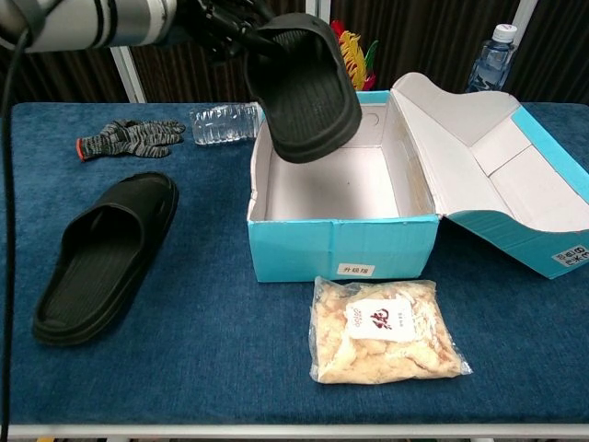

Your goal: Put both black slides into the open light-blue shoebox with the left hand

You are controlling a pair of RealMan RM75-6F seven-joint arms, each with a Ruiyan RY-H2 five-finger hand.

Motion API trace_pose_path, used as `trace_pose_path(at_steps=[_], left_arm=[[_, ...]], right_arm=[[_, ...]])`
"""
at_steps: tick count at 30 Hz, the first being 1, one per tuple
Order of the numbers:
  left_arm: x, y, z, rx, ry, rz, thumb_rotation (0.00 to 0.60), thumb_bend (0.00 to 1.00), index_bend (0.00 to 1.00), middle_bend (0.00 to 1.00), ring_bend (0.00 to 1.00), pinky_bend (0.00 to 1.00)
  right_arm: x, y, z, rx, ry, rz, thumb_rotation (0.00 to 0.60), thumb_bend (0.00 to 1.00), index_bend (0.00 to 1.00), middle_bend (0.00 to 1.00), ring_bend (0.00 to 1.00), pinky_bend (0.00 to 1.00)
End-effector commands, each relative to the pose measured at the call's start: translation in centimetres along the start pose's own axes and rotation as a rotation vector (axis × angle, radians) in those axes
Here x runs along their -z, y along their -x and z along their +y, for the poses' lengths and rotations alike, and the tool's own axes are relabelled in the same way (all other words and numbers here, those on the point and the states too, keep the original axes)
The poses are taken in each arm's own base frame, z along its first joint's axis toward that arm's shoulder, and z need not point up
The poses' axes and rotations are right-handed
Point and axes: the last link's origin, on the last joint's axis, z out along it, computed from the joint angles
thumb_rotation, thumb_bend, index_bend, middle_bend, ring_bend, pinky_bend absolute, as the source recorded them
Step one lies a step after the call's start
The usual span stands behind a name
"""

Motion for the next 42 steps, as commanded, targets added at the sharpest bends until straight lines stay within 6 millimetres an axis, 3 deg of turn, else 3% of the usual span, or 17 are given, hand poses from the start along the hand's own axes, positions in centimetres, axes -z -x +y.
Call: trace_pose_path(at_steps=[1, 8, 20, 42], left_arm=[[-1.5, 2.3, 0.7, 0.002, 0.031, -0.045, 0.600, 0.00, 0.49, 0.48, 0.69, 0.80], [-2.9, 4.1, 0.2, -0.047, 0.033, -0.050, 0.600, 0.00, 0.49, 0.48, 0.69, 0.80], [-4.8, 6.3, -0.9, 0.016, -0.009, -0.046, 0.600, 0.00, 0.49, 0.48, 0.69, 0.80], [-5.7, 10.0, -2.4, -0.060, -0.022, -0.087, 0.600, 0.00, 0.49, 0.48, 0.69, 0.80]], right_arm=[[0.0, -0.2, 0.1, 0.004, 0.006, 0.003, 0.600, 0.15, 0.00, 0.04, 0.00, 0.01], [0.1, -0.3, 0.1, 0.007, 0.014, 0.003, 0.600, 0.15, 0.00, 0.05, 0.00, 0.01], [-0.1, -0.6, 0.0, 0.019, 0.015, 0.002, 0.600, 0.15, 0.00, 0.05, 0.00, 0.02], [0.2, -1.1, 0.1, 0.025, 0.028, 0.011, 0.600, 0.15, 0.00, 0.05, 0.00, 0.02]])
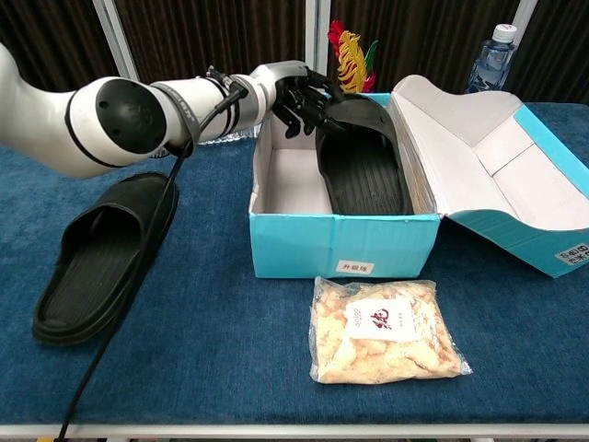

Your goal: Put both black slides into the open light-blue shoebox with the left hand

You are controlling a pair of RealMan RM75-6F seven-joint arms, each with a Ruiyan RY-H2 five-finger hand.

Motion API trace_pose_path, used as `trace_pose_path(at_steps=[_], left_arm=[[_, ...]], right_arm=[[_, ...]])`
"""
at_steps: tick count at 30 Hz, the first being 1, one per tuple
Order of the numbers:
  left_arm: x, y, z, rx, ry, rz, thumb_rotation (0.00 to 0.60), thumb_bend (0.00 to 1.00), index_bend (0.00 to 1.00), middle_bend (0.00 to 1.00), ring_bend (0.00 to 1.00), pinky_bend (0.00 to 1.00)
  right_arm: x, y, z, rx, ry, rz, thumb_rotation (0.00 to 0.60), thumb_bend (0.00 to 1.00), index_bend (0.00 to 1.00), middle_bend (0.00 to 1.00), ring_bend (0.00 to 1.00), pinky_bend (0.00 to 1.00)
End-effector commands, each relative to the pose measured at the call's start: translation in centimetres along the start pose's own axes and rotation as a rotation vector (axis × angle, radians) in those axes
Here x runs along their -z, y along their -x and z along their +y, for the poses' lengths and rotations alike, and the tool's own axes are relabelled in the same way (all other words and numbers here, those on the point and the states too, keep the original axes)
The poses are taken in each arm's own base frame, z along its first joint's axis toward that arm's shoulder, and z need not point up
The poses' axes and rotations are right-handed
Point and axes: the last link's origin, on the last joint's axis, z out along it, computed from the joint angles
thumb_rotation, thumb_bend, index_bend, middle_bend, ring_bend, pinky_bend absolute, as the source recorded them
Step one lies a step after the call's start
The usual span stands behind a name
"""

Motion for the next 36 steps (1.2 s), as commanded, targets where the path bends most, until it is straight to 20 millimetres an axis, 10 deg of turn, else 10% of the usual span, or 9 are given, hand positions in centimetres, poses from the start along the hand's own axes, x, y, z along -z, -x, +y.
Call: trace_pose_path(at_steps=[1, 17, 24, 36], left_arm=[[0.0, 0.4, -0.2, -0.013, -0.007, -0.019, 0.600, 0.00, 0.49, 0.48, 0.69, 0.80], [-0.3, 2.1, -1.1, -0.061, -0.044, -0.042, 0.600, 0.00, 0.39, 0.45, 0.63, 0.77], [0.1, 2.0, -0.6, -0.130, 0.005, 0.002, 0.600, 0.00, 0.11, 0.14, 0.24, 0.64], [2.4, -1.0, 1.0, -0.317, 0.114, 0.117, 0.600, 0.00, 0.09, 0.04, 0.06, 0.38]], right_arm=[[0.0, 0.0, 0.0, 0.000, -0.001, 0.000, 0.600, 0.15, 0.00, 0.05, 0.00, 0.02], [0.2, -0.2, -0.1, 0.009, 0.006, 0.004, 0.600, 0.15, 0.00, 0.05, 0.00, 0.02], [0.3, -0.3, -0.1, 0.010, 0.004, 0.008, 0.600, 0.15, 0.00, 0.05, 0.00, 0.02], [0.6, -0.3, -0.2, 0.002, -0.007, 0.017, 0.600, 0.15, 0.00, 0.05, 0.00, 0.02]])
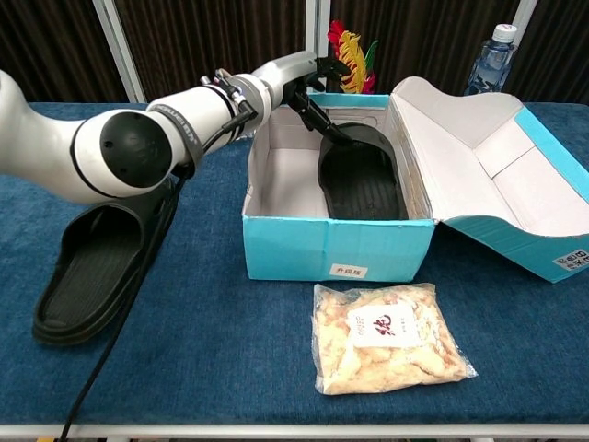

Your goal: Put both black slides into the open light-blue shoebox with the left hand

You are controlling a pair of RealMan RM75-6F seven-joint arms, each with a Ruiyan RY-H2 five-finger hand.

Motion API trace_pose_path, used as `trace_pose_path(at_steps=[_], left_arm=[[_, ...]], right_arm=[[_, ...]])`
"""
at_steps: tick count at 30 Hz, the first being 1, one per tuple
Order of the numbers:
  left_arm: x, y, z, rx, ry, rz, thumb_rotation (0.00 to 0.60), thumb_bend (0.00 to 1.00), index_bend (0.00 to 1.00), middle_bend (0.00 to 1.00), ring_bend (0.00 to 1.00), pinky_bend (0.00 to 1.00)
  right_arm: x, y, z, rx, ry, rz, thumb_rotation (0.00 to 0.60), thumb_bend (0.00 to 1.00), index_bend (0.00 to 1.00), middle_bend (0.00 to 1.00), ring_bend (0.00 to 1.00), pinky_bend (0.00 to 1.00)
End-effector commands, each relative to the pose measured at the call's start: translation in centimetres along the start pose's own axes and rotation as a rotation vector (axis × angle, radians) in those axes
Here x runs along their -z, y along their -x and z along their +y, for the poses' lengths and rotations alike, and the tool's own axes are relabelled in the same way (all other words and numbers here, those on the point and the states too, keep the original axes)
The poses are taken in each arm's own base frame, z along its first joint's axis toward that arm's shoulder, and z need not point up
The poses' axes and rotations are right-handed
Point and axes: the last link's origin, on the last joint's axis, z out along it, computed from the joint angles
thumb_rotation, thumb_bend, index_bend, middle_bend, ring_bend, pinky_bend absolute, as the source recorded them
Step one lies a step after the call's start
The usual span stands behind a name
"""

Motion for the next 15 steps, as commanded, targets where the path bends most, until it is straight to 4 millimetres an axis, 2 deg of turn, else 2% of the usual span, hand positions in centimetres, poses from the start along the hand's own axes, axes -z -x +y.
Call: trace_pose_path(at_steps=[1, 8, 11, 13, 15], left_arm=[[1.7, -2.3, -0.2, -0.081, 0.033, 0.021, 0.600, 0.00, 0.09, 0.04, 0.06, 0.38], [6.4, -6.9, -0.2, -0.148, 0.050, 0.030, 0.600, 0.00, 0.09, 0.04, 0.06, 0.39], [9.0, -9.5, -1.0, -0.212, 0.034, 0.045, 0.600, 0.00, 0.09, 0.04, 0.09, 0.39], [10.8, -11.3, -2.3, -0.269, -0.011, 0.055, 0.600, 0.00, 0.10, 0.05, 0.15, 0.44], [12.4, -12.8, -3.8, -0.317, -0.075, 0.064, 0.600, 0.00, 0.11, 0.10, 0.27, 0.58]], right_arm=[[0.0, 0.1, 0.0, -0.002, -0.004, 0.000, 0.600, 0.15, 0.00, 0.05, 0.00, 0.02], [-0.3, 0.2, -0.3, -0.008, -0.028, 0.001, 0.600, 0.15, 0.00, 0.05, 0.00, 0.02], [-0.5, 0.2, -0.4, -0.008, -0.038, 0.000, 0.600, 0.15, 0.00, 0.05, 0.00, 0.02], [-0.5, 0.1, -0.4, -0.006, -0.041, 0.003, 0.600, 0.15, 0.00, 0.05, 0.00, 0.02], [-0.5, 0.1, -0.4, -0.007, -0.043, 0.005, 0.600, 0.15, 0.00, 0.05, 0.00, 0.02]])
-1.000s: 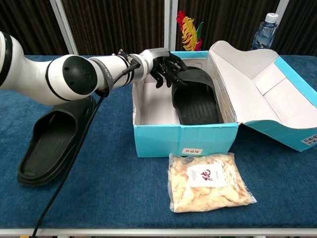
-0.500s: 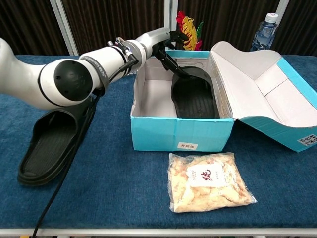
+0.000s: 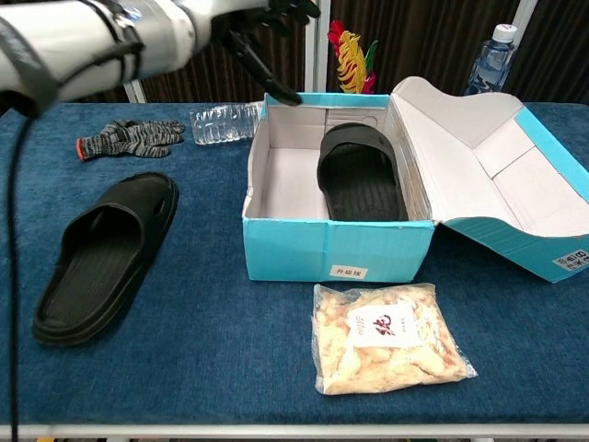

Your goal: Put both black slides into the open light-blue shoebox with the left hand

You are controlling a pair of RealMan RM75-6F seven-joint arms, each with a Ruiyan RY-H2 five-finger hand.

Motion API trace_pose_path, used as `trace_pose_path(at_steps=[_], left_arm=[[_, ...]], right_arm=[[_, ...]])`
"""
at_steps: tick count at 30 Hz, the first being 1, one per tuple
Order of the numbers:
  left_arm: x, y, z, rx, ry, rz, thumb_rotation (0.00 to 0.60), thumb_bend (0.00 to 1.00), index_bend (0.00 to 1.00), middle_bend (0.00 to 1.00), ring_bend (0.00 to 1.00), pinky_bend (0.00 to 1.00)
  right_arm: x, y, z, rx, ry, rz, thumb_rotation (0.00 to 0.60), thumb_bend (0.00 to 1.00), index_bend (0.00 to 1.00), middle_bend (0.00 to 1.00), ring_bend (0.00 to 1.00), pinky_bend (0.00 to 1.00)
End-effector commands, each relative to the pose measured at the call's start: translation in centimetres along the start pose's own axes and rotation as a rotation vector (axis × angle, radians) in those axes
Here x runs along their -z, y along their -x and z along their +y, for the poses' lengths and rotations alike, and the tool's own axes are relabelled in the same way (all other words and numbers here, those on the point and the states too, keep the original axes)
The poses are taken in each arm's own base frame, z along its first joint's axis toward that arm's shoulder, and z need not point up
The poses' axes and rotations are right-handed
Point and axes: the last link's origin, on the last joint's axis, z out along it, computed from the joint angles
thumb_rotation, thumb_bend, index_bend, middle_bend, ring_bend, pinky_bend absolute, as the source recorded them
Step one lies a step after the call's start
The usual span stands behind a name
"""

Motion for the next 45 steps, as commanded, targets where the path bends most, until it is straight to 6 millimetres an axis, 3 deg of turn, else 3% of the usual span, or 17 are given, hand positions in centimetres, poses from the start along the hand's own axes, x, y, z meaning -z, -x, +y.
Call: trace_pose_path(at_steps=[1, 4, 6, 9, 13, 19, 28, 38, 41, 45], left_arm=[[5.7, -4.3, -5.6, -0.150, -0.193, 0.023, 0.600, 0.00, 0.12, 0.12, 0.34, 0.64], [8.1, -5.6, -7.9, -0.151, -0.301, 0.005, 0.600, 0.00, 0.12, 0.15, 0.52, 0.68], [9.4, -5.8, -8.8, -0.166, -0.343, -0.025, 0.600, 0.00, 0.12, 0.15, 0.58, 0.68], [11.0, -4.6, -9.8, -0.198, -0.386, -0.119, 0.600, 0.00, 0.12, 0.14, 0.60, 0.68], [11.8, -2.8, -9.9, -0.193, -0.414, -0.265, 0.600, 0.00, 0.11, 0.12, 0.61, 0.69], [11.2, 0.3, -8.6, -0.341, -0.419, -0.384, 0.600, 0.00, 0.11, 0.08, 0.62, 0.69], [8.7, 3.1, -6.7, -0.488, -0.476, -0.439, 0.600, 0.00, 0.11, 0.08, 0.66, 0.70], [6.5, 4.8, -6.1, -0.575, -0.579, -0.462, 0.600, 0.00, 0.11, 0.10, 0.68, 0.71], [6.0, 4.9, -6.3, -0.594, -0.606, -0.447, 0.600, 0.00, 0.14, 0.12, 0.69, 0.71], [5.8, 5.1, -6.5, -0.585, -0.627, -0.434, 0.600, 0.00, 0.25, 0.23, 0.72, 0.74]], right_arm=[[0.0, 0.0, 0.0, -0.001, -0.003, 0.001, 0.600, 0.15, 0.00, 0.05, 0.00, 0.02], [-0.1, 0.1, -0.1, -0.003, -0.009, -0.004, 0.600, 0.15, 0.00, 0.05, 0.00, 0.02], [-0.2, 0.2, -0.2, -0.004, -0.014, -0.008, 0.600, 0.15, 0.00, 0.05, 0.00, 0.02], [-0.5, 0.5, -0.4, -0.008, -0.026, -0.011, 0.600, 0.15, 0.00, 0.05, 0.00, 0.02], [-0.8, 0.8, -0.7, -0.012, -0.037, -0.022, 0.600, 0.15, 0.00, 0.05, 0.00, 0.02], [-0.7, 0.9, -0.8, -0.012, -0.039, -0.023, 0.600, 0.15, 0.00, 0.05, 0.00, 0.02], [-0.4, 1.1, -0.3, -0.020, -0.023, -0.025, 0.600, 0.15, 0.00, 0.05, 0.00, 0.02], [-0.4, 1.3, 0.2, -0.030, -0.019, -0.029, 0.600, 0.15, 0.00, 0.05, 0.00, 0.02], [-0.3, 1.3, 0.3, -0.033, -0.014, -0.028, 0.600, 0.15, 0.00, 0.05, 0.00, 0.02], [-0.2, 1.3, 0.5, -0.035, -0.008, -0.028, 0.600, 0.15, 0.00, 0.05, 0.00, 0.02]])
